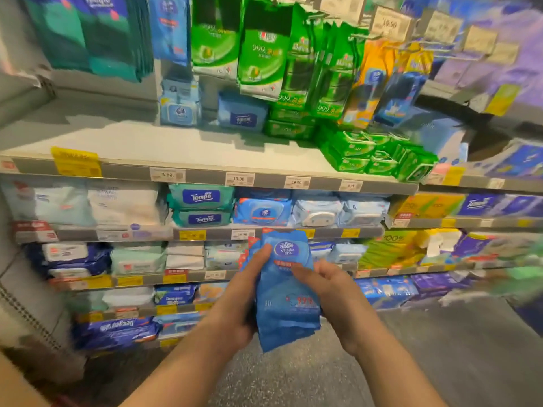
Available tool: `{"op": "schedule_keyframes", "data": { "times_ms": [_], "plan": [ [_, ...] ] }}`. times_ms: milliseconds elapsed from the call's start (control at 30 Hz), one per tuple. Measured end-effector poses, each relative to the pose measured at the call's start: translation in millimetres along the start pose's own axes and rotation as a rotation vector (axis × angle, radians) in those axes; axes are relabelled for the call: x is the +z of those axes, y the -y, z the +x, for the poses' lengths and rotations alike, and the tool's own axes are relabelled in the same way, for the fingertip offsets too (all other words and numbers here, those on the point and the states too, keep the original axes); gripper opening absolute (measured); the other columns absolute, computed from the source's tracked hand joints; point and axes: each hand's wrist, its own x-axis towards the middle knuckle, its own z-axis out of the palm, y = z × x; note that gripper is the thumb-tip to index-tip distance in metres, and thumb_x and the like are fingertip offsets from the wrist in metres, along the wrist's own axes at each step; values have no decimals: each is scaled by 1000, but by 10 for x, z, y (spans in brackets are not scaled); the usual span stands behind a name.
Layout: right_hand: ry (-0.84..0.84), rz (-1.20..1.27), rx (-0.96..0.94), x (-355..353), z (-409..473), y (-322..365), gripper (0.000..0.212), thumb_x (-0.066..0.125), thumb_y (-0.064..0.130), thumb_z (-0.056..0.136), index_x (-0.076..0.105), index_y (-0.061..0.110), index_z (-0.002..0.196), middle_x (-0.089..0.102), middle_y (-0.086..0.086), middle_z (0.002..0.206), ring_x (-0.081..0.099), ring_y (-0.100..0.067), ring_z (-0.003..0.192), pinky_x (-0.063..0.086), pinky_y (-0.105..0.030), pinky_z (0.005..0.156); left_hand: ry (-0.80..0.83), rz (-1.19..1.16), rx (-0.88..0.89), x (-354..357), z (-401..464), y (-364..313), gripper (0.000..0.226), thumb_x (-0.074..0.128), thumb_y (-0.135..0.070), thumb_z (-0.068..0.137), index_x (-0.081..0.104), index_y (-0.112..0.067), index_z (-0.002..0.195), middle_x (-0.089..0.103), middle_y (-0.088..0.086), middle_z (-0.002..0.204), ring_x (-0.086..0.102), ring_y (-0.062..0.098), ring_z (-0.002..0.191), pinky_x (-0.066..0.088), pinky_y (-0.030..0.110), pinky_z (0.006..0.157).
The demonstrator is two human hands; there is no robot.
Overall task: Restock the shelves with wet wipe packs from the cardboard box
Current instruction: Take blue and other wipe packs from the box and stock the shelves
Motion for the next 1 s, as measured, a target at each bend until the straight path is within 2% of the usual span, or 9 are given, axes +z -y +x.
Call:
{"op": "schedule_keyframes", "data": {
  "times_ms": [100, 167, 333, 433, 533, 633, 800, 933, 1000],
  "plan": [
    [-18, 19, -38, 89, 401, 214, 68, 83, 42, 74, 61, -7, 115, 75, -24, 108, 73, -41, 101, 55, -59, 92, 9, -34, 37, -20, 294, -316, 67, 66, -56, 81, 68, -15, 134, 70, 19, 129, 66, 38, 118, 51, 52, 105],
    [-16, 7, -76, 186, 639, 359, 76, 84, 49, 65, 61, -6, 113, 72, -29, 110, 71, -44, 104, 52, -65, 95, 17, -55, 54, -56, 451, -546, 63, 66, -54, 81, 69, -14, 130, 71, 20, 127, 68, 37, 113, 55, 49, 98],
    [22, 22, -126, 438, 1199, 625, 54, 79, 40, 78, 64, -3, 107, 73, -26, 108, 73, -39, 101, 54, -60, 93, -26, -29, 140, -240, 708, -1095, 64, 75, -44, 78, 68, -12, 132, 72, 19, 125, 68, 39, 117, 49, 55, 107],
    [90, 38, -118, 611, 1415, 740, 30, 73, 29, 93, 70, 0, 102, 76, -22, 103, 75, -37, 95, 58, -53, 84, -51, -38, 158, -367, 742, -1306, 65, 79, -42, 78, 66, -13, 135, 71, 19, 126, 69, 39, 116, 56, 53, 99],
    [168, 31, -114, 769, 1597, 812, 40, 72, 33, 92, 66, -3, 107, 76, -17, 105, 75, -34, 96, 57, -47, 81, -95, -60, 194, -528, 751, -1520, 75, 87, -45, 72, 64, -16, 137, 68, 20, 131, 65, 41, 121, 49, 57, 107],
    [241, -79, -128, 968, 1816, 907, 56, 79, 59, 77, 72, 13, 109, 78, -10, 107, 74, -34, 101, 55, -59, 96, -152, -31, 266, -616, 715, -1773, 64, 82, -45, 77, 69, -14, 132, 70, 20, 128, 66, 42, 120, 44, 60, 112],
    [407, -102, -148, 1229, 2148, 1157, 26, 70, 32, 94, 75, 13, 111, 79, -7, 106, 75, -31, 100, 55, -57, 98, -278, -22, 405, -707, 632, -2101, 74, 85, -52, 74, 65, -17, 136, 69, 19, 131, 66, 40, 120, 45, 61, 110],
    [511, -122, -208, 1489, 2314, 1368, 52, 76, 44, 80, 70, 0, 108, 77, -18, 105, 72, -42, 103, 53, -62, 97, -371, -35, 526, -701, 512, -2363, 66, 79, -49, 77, 67, -17, 134, 72, 16, 127, 69, 37, 116, 48, 57, 109],
    [559, -104, -216, 1583, 2411, 1466, 52, 76, 43, 77, 71, 0, 105, 77, -19, 104, 73, -40, 100, 54, -58, 94, -410, -31, 560, -695, 473, -2470, 72, 82, -51, 73, 67, -17, 135, 71, 16, 127, 69, 37, 117, 46, 57, 110]
  ]
}}
